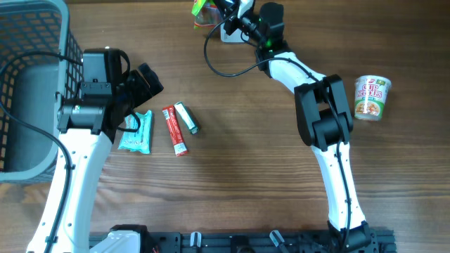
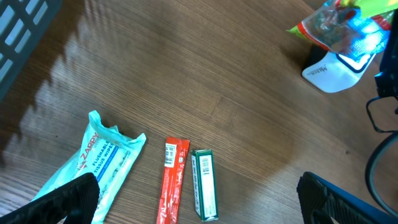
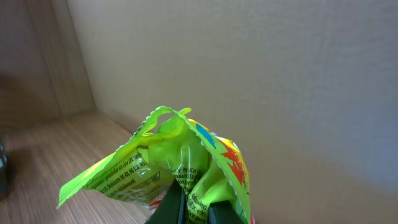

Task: Scan the item barcode
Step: 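Move the Haribo bag right and lay it beside the cup noodle, then reach the right gripper left and grasp the green box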

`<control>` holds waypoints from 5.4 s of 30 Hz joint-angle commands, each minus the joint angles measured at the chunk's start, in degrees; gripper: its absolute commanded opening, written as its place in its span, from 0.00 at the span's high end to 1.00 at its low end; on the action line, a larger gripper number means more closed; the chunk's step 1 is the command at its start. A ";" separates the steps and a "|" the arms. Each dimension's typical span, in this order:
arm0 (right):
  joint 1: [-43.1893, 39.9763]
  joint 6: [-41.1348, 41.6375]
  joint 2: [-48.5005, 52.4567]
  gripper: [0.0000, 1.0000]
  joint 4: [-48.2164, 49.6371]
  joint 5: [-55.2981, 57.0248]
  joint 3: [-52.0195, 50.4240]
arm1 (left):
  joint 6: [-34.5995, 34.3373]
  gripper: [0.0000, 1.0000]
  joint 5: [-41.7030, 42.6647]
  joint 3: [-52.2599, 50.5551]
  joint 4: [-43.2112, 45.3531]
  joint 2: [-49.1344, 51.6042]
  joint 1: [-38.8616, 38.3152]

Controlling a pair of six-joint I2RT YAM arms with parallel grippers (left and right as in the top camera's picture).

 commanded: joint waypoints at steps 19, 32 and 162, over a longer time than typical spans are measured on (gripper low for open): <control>-8.24 12.20 -31.08 0.96 -56.33 -10.93 1.62 | -0.55 0.00 0.24 0.52 0.13 -0.22 0.13; -12.44 0.02 -36.02 0.96 -105.98 24.09 -3.74 | -0.55 0.00 0.24 0.52 0.13 -0.22 0.13; 26.64 14.19 -32.28 0.51 -29.83 17.40 -52.02 | -0.55 0.00 0.24 0.52 0.13 -0.22 0.13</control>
